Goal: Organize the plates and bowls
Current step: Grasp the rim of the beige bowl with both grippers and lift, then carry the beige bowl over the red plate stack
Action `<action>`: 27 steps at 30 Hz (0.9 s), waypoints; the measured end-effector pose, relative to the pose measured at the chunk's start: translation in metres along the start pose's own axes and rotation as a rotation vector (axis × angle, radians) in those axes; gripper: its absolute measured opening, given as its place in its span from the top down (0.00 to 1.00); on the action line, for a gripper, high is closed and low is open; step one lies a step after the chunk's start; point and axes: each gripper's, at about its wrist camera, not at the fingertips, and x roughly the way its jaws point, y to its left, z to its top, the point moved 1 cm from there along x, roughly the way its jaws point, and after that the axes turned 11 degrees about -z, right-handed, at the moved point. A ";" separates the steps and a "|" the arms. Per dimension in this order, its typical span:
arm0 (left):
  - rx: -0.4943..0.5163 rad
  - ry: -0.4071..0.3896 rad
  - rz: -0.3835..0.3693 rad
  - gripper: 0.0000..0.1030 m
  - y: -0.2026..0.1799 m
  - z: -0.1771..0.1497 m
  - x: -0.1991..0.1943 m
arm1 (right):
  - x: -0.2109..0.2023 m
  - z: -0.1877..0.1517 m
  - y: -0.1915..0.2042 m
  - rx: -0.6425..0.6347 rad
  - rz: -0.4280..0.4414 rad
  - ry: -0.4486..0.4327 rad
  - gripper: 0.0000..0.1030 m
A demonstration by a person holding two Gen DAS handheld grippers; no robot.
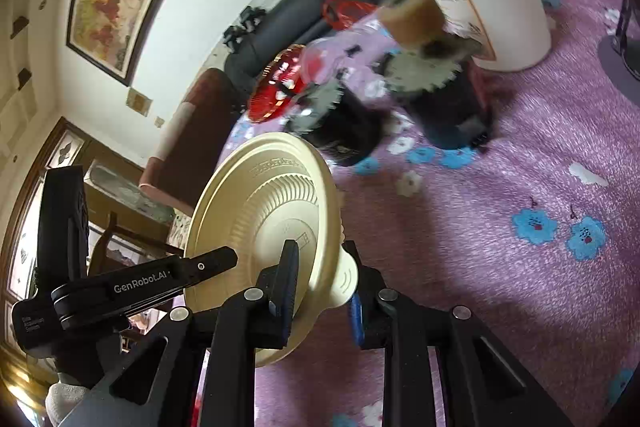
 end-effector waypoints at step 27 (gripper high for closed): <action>0.125 -0.271 -0.196 0.84 -0.019 -0.164 -0.166 | -0.184 -0.115 0.032 -0.144 -0.021 -0.080 0.77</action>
